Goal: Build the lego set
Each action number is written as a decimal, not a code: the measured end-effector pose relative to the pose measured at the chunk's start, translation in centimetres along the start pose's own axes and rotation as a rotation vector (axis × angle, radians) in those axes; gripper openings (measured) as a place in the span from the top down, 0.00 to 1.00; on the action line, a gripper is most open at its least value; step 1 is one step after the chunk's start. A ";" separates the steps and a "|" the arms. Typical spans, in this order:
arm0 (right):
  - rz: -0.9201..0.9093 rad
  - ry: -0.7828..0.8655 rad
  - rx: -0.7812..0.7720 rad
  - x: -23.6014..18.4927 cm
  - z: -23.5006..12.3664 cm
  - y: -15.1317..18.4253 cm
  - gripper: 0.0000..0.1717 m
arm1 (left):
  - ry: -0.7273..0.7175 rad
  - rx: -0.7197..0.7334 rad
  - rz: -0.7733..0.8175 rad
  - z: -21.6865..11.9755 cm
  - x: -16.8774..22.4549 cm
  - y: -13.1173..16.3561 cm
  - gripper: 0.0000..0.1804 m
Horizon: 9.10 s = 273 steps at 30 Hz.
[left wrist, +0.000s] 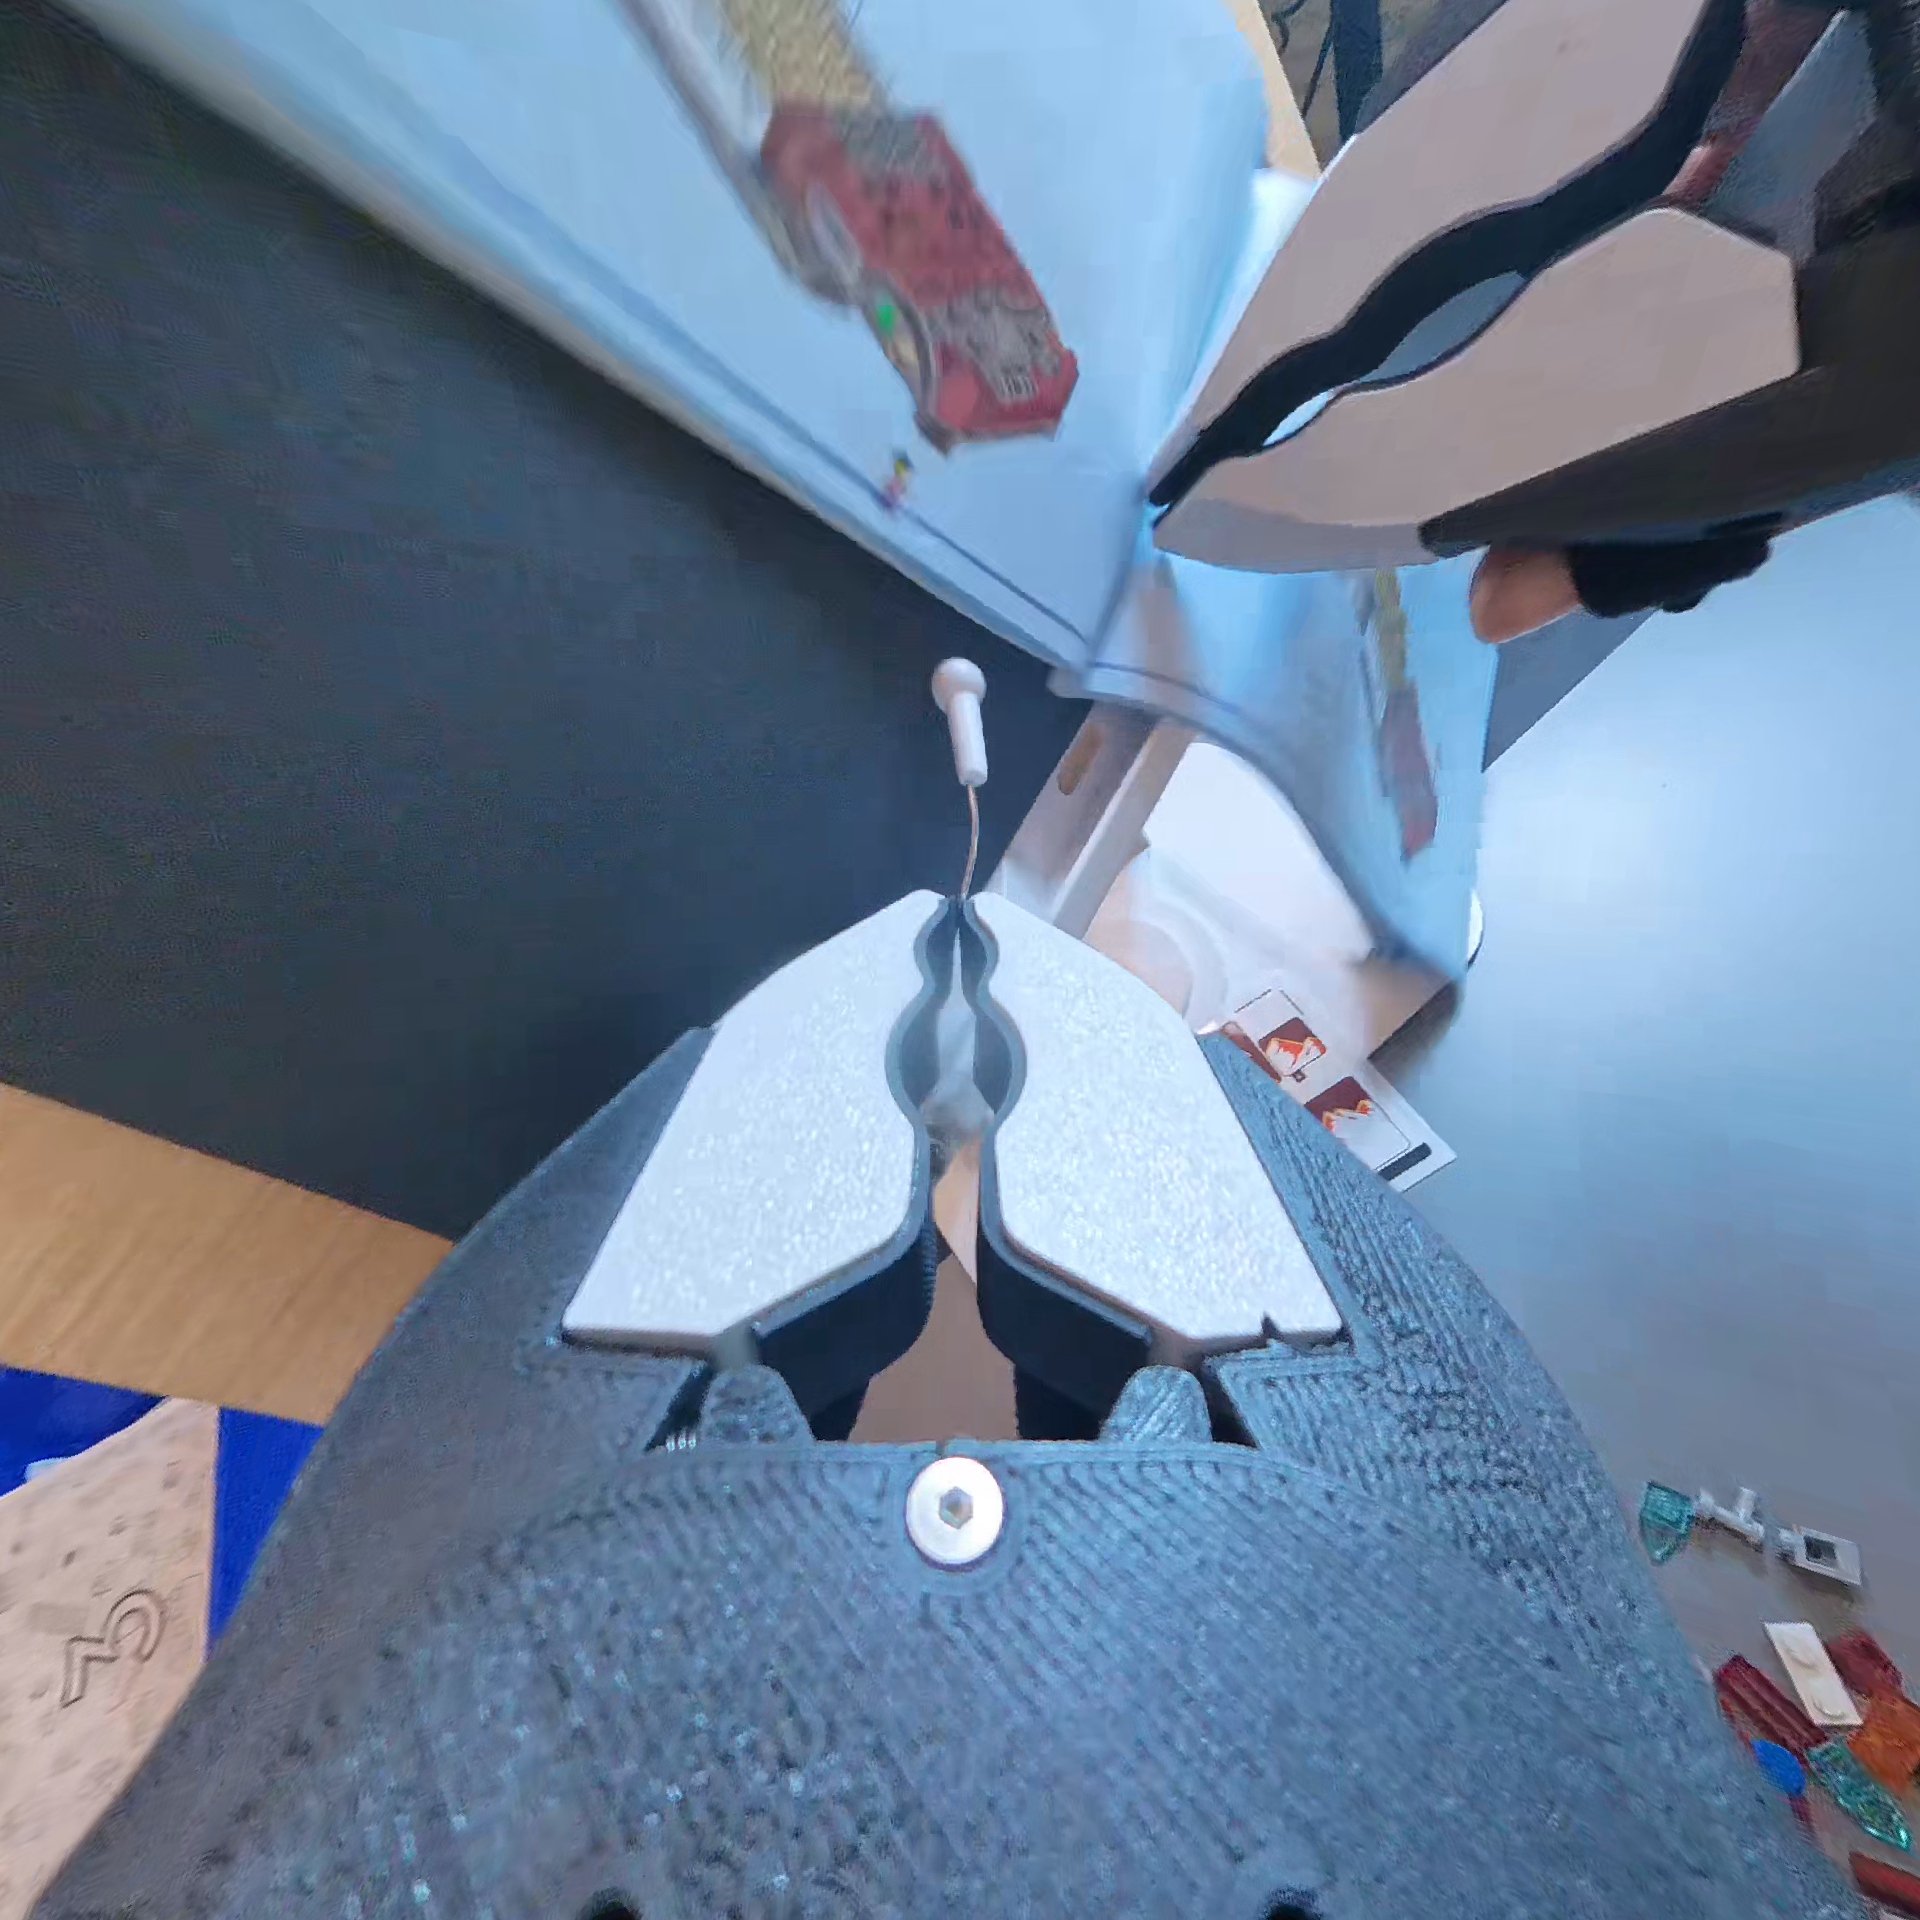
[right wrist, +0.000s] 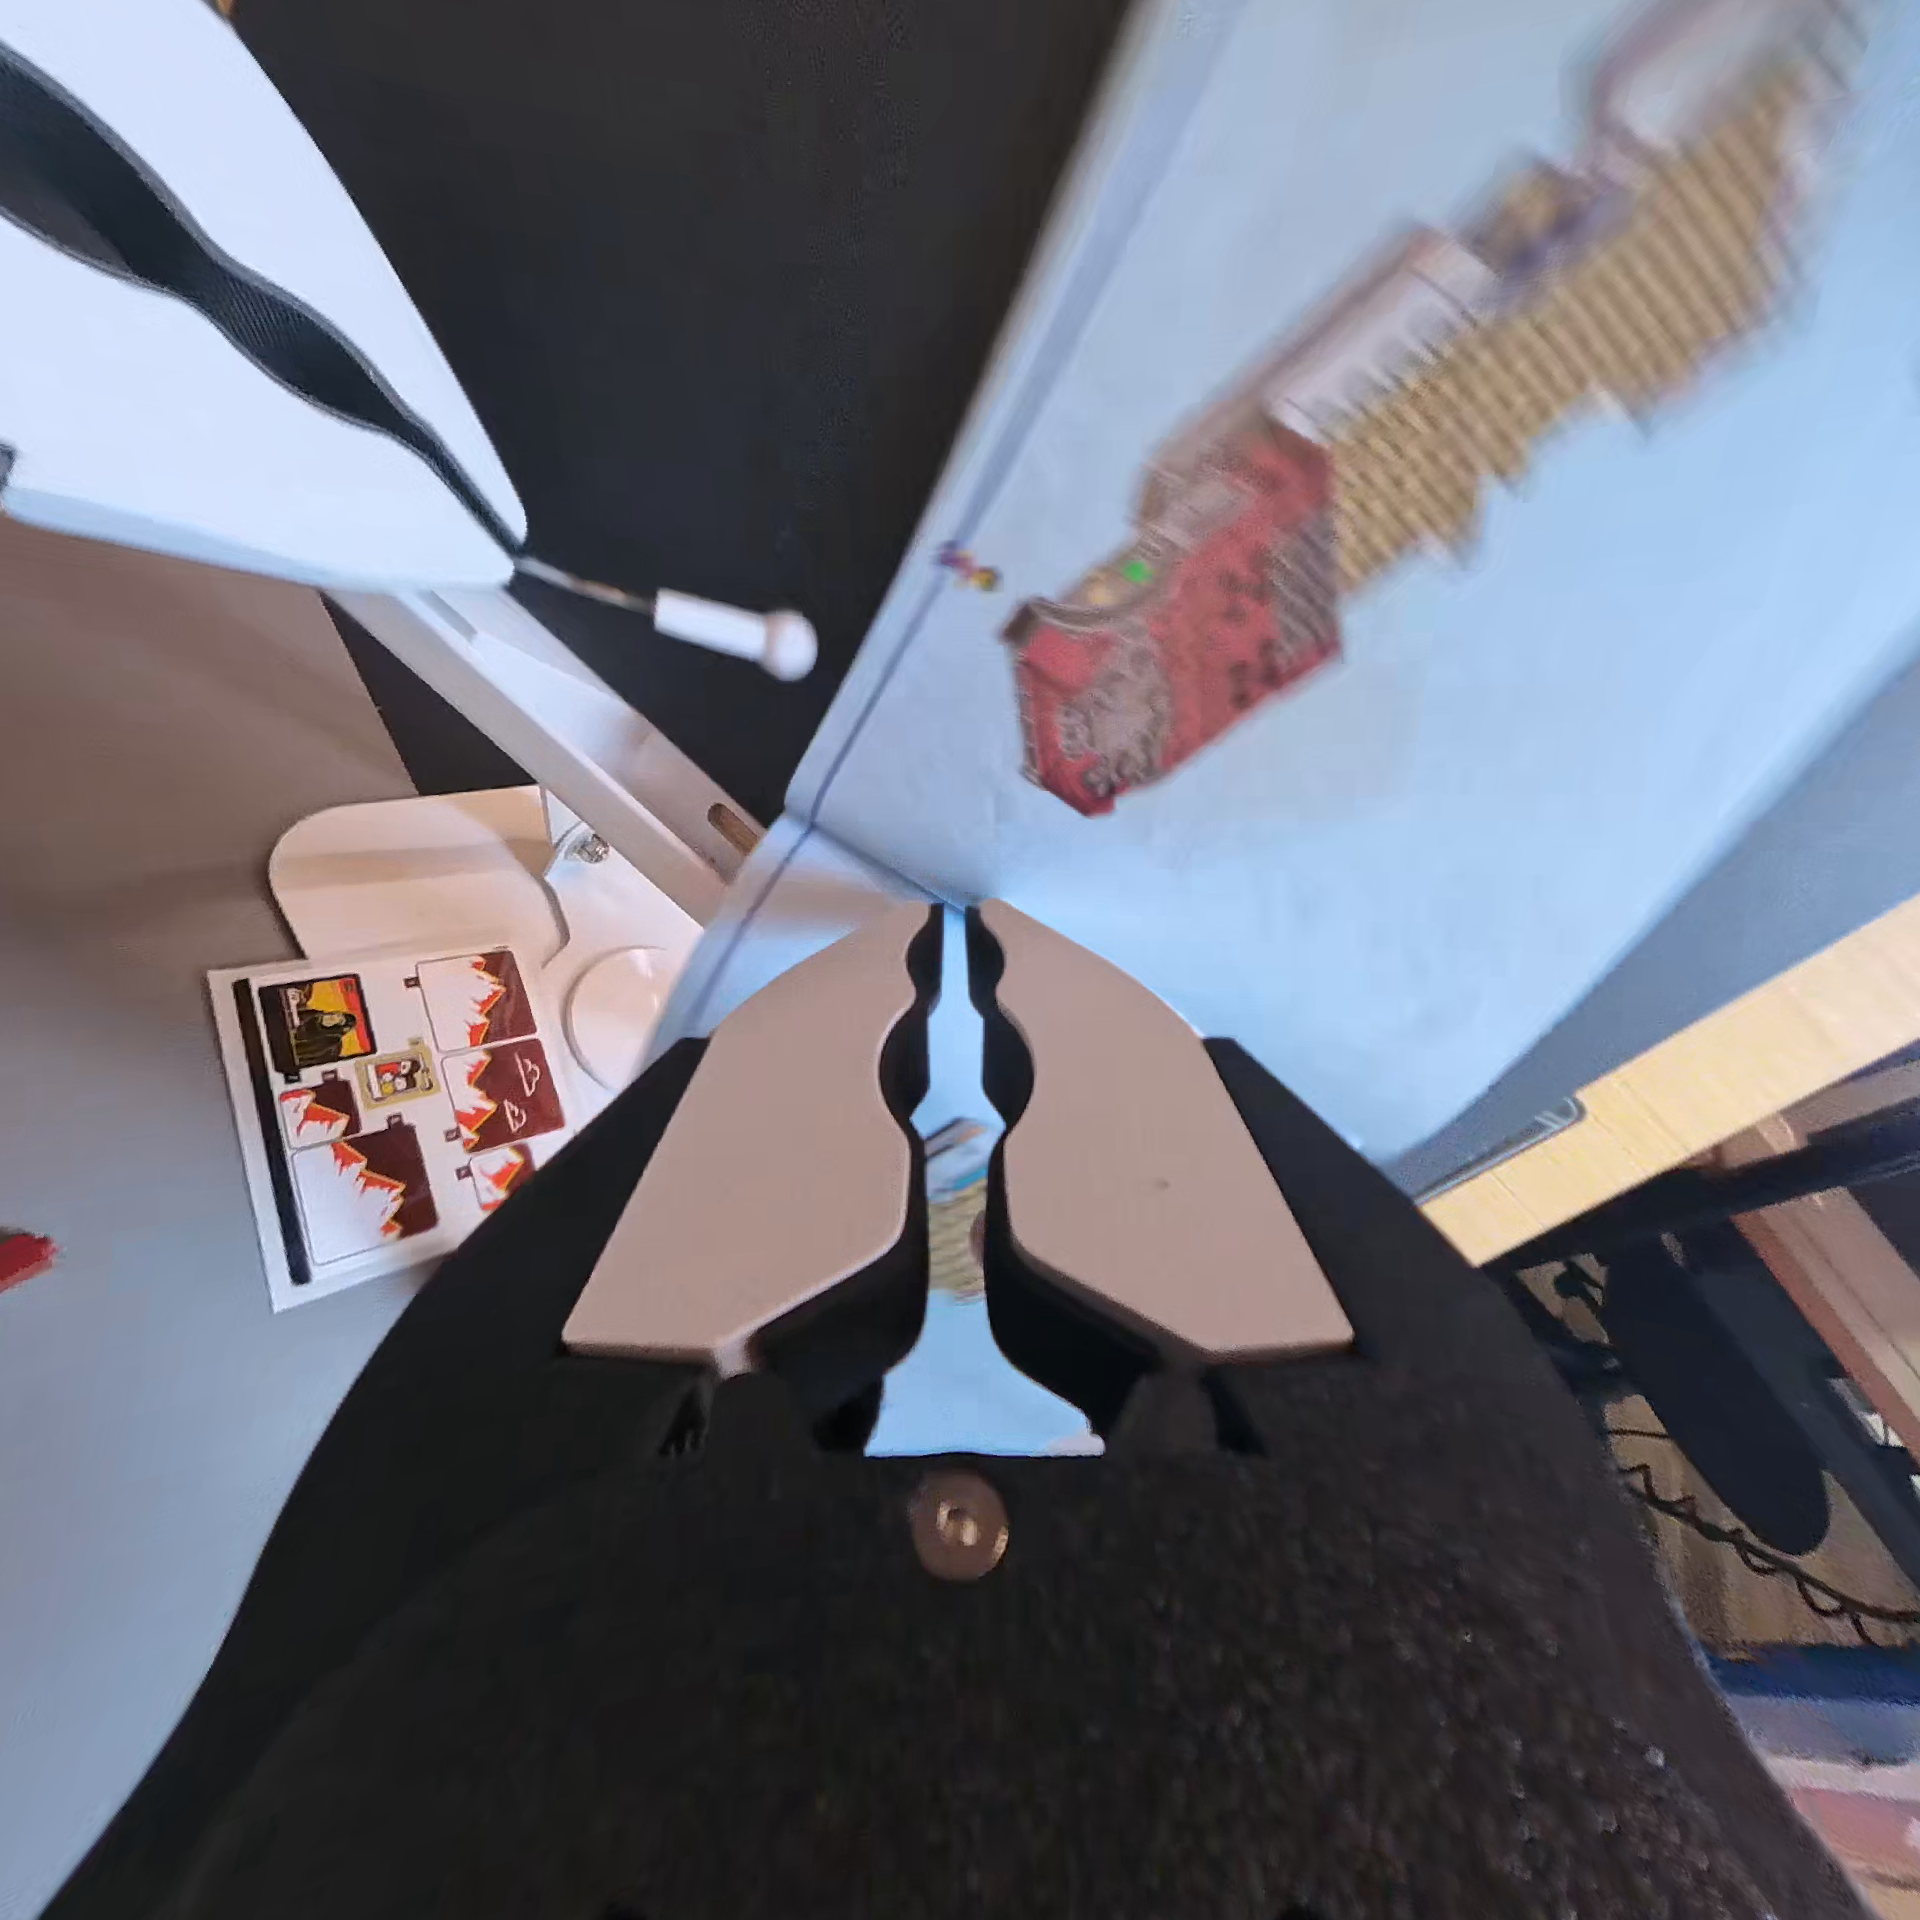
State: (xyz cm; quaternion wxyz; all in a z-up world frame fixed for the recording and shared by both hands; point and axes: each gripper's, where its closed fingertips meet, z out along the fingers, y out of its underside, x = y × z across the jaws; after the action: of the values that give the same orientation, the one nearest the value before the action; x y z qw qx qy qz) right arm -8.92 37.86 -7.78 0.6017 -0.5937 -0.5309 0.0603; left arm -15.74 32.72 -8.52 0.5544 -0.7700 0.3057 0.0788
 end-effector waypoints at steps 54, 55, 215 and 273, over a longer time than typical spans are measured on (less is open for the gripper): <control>-0.153 0.062 -0.016 -1.4 0.4 0.1 1.00 | -0.023 -0.371 0.699 3.2 -8.1 -16.6 0.99; -0.150 0.062 -0.016 -1.4 0.4 0.1 1.00 | -0.007 -0.375 0.713 2.9 -7.9 -16.3 0.99; -0.272 0.040 -0.121 -0.8 1.2 -4.2 0.93 | 0.230 0.094 -0.465 -4.2 -7.3 2.5 0.98; -0.469 0.202 0.001 -0.5 2.2 -4.4 0.93 | 0.090 0.110 -0.285 -6.3 -9.3 1.0 0.75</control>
State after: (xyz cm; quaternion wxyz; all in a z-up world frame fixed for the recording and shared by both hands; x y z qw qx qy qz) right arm -13.11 37.67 -5.18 0.6495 -0.4569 -0.5913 -0.1405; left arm -25.13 30.41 -2.66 0.5869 -0.7770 0.2217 -0.0522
